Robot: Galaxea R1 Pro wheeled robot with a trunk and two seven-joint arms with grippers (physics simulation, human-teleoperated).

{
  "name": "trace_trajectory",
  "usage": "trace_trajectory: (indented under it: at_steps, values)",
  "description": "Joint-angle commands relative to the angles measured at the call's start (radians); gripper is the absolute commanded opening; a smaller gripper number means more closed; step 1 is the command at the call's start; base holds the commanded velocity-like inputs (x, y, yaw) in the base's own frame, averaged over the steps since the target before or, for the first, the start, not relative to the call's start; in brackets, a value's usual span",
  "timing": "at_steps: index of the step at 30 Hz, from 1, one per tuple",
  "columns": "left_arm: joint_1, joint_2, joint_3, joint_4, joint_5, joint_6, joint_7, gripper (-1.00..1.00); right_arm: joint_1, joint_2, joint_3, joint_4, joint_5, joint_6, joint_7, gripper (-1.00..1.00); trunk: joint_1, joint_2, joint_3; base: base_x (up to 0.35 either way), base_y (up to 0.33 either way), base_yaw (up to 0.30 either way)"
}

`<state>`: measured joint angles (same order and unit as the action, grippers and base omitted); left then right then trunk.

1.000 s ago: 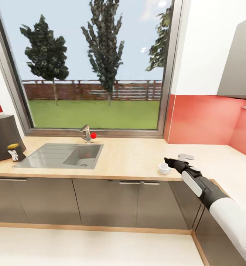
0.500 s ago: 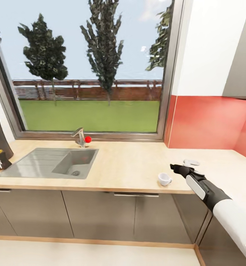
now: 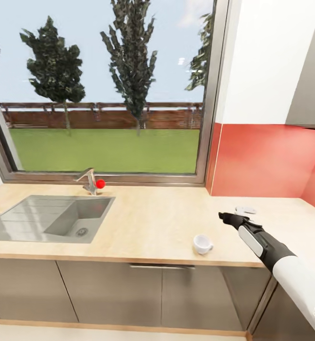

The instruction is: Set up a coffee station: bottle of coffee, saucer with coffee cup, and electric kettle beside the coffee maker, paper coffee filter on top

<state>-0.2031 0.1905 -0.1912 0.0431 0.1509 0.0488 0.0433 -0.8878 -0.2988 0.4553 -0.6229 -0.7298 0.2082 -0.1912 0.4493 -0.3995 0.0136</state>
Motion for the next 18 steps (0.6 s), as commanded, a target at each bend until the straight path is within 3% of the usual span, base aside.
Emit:
trace_trajectory:
  at_steps: [1,7,18]
  values:
    - [-0.001,0.0,-0.008,0.001,0.01,0.002,0.002,1.0,0.0,-0.001,0.008,-0.001,-0.007,0.003,-0.009,1.0,0.001,-0.001,0.0,0.246,-0.232,0.0]
    - [-0.001,0.0,-0.008,0.001,0.011,-0.003,0.002,1.0,0.0,0.007,0.011,0.035,-0.004,0.005,-0.009,1.0,0.001,-0.001,0.0,0.138,-0.116,0.0]
    - [-0.001,0.001,-0.008,0.001,0.013,-0.012,0.003,1.0,0.0,0.009,0.013,0.043,-0.003,0.005,-0.008,1.0,0.001,-0.001,0.0,-0.018,-0.006,0.0]
